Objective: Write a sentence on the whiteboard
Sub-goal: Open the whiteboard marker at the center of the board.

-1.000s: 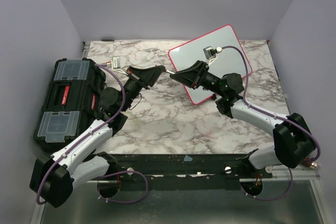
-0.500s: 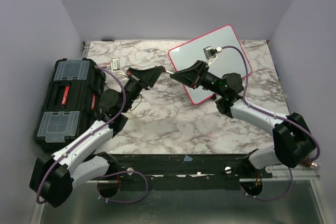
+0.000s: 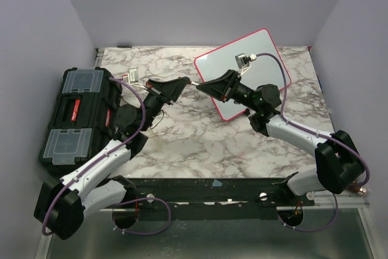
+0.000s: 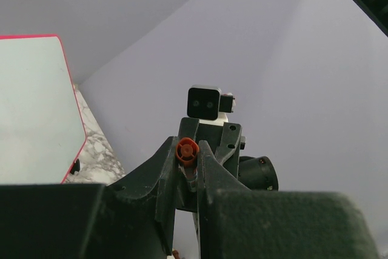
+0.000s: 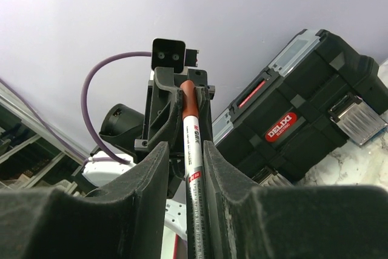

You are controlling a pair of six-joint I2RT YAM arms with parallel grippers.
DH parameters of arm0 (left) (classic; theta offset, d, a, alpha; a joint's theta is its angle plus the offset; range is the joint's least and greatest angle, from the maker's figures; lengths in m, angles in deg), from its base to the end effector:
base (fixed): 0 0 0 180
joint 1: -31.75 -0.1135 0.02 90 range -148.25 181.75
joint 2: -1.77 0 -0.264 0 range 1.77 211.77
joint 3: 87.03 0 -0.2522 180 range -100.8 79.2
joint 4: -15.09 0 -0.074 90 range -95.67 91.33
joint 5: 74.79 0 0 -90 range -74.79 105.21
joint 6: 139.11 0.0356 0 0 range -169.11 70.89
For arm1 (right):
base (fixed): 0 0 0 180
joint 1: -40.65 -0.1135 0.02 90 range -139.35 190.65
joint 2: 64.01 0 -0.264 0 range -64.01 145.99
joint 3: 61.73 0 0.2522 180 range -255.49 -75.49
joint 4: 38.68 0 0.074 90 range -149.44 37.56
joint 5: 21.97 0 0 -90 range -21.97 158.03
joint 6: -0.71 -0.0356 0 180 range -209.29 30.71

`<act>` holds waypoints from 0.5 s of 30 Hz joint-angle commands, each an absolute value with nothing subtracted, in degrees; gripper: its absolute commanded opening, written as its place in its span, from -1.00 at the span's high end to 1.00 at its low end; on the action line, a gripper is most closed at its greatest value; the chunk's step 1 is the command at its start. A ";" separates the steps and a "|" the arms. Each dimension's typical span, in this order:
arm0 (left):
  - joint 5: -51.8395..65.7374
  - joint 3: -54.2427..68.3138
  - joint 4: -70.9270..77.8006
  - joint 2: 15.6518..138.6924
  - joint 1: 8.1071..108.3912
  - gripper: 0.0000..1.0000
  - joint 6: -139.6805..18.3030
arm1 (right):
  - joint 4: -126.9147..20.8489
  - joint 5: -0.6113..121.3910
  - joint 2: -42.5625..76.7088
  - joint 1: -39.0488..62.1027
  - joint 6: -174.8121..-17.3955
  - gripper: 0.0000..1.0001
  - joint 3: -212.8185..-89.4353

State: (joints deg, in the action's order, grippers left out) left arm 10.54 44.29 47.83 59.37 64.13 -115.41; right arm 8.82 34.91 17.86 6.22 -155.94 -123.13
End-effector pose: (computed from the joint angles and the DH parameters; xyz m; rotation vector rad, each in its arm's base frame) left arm 0.1909 -0.1245 0.3415 -0.3021 1.2702 -1.5515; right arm 0.2459 0.1921 0.3338 -0.2388 1.3844 1.8320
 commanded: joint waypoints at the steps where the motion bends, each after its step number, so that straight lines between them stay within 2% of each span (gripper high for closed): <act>1: 11.21 45.65 46.86 58.99 64.60 1.00 -114.26 | 10.28 36.30 17.40 5.77 -156.27 0.38 -124.65; 9: 11.43 46.24 46.79 58.33 64.55 1.00 -114.24 | 9.98 36.82 17.29 5.67 -156.54 0.39 -124.49; 15: 11.89 46.33 45.90 57.58 64.63 1.00 -113.46 | 8.37 37.43 16.94 5.59 -156.01 0.49 -124.72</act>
